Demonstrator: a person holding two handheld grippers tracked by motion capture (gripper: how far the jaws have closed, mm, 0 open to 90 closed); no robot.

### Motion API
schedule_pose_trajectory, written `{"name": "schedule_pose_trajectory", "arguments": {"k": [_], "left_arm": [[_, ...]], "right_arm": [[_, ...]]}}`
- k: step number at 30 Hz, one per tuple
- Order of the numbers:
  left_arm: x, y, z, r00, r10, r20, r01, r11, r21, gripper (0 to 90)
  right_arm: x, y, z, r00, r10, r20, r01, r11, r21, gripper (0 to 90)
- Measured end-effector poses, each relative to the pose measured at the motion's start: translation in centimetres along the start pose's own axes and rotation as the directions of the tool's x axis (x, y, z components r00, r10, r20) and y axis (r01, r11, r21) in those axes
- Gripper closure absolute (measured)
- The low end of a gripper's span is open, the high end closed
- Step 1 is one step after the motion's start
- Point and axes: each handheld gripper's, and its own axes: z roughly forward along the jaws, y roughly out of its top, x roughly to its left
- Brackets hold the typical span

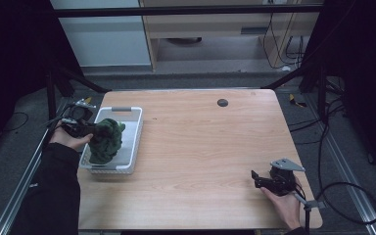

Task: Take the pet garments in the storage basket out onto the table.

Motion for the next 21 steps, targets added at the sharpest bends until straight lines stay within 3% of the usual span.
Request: {"name": "schedule_pose_trajectory", "arguments": {"k": [13,21], "left_arm": [[-0.8,1.4,-2.8,0.9977,0.067,0.012,-0.067,0.9969,-0.041,75.4],[-1.6,2.4,-4.2,0.9933,0.114,0.017,-0.113,0.9928,-0.040,75.5]], "right_arm": [[0.0,0.0,-0.1,1.0000,-0.004,0.003,0.004,1.000,-0.005,15.5],[0.1,0.0,0.0,0.9999,-0.009,0.006,0.009,1.000,-0.004,15.5]]}}
